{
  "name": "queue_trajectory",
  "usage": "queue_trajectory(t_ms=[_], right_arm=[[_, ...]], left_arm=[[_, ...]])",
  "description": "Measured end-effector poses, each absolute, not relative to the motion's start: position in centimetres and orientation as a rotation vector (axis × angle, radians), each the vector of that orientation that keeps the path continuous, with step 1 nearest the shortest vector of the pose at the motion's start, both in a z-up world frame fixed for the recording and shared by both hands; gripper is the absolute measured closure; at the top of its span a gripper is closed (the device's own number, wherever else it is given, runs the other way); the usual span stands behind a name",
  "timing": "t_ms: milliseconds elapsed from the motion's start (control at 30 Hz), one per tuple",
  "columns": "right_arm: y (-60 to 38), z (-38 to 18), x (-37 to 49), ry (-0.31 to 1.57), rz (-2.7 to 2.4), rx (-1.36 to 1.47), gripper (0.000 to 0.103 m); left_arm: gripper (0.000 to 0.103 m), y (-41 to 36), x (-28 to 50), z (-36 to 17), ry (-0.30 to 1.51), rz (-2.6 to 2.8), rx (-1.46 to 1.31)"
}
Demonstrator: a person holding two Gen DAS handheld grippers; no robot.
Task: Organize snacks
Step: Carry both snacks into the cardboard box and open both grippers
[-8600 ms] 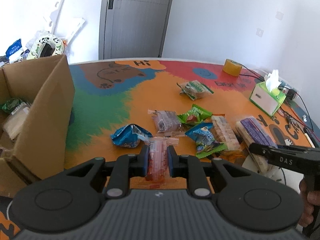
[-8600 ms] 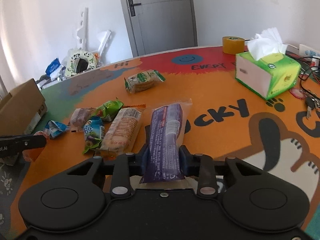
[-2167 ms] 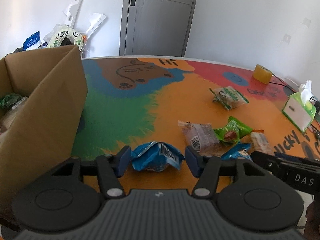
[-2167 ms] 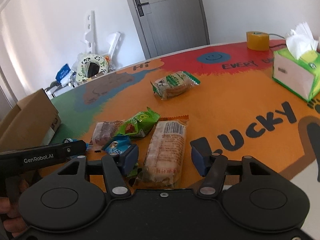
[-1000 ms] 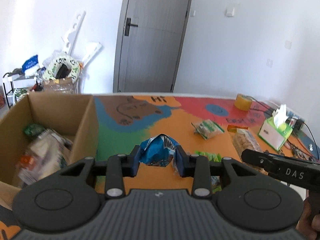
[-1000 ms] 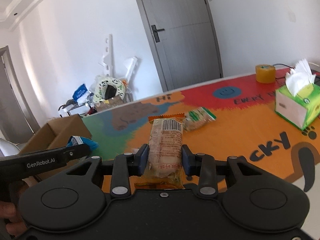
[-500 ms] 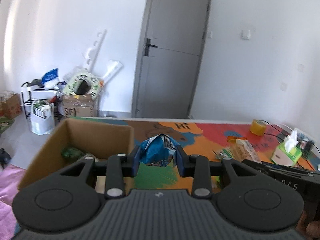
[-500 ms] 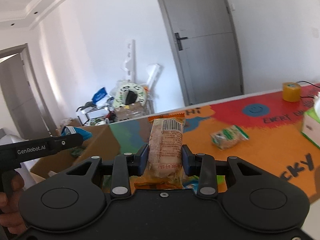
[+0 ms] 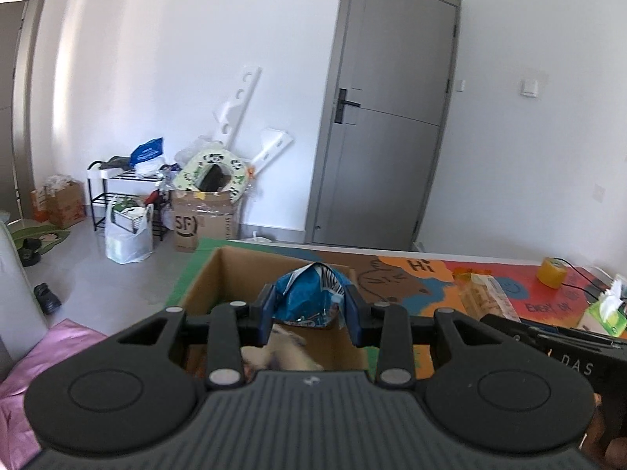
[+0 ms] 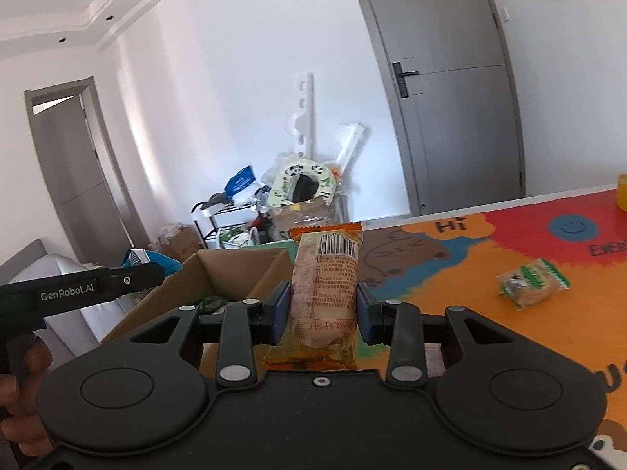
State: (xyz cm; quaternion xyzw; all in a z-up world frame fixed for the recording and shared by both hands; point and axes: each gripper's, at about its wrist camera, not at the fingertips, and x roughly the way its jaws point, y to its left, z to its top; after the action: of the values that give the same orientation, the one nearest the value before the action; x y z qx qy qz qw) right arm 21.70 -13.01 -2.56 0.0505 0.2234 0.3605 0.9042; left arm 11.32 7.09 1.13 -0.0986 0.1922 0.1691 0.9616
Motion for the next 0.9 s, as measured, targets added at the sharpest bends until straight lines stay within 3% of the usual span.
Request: queue_trajectory(t_ms=[333, 900], right_arm=[[-9.9, -1.7, 21.0, 0.452, 0.784, 0.069, 0.067], [-4.8, -1.9, 20.6, 0.476, 0.817, 0.014, 0.067]], left_arm=[[0.067, 10.7, 11.0, 0.4, 0.414, 0.404, -0.246], [0.056, 14.4, 9.4, -1.2, 0.456, 0.384, -0.347]])
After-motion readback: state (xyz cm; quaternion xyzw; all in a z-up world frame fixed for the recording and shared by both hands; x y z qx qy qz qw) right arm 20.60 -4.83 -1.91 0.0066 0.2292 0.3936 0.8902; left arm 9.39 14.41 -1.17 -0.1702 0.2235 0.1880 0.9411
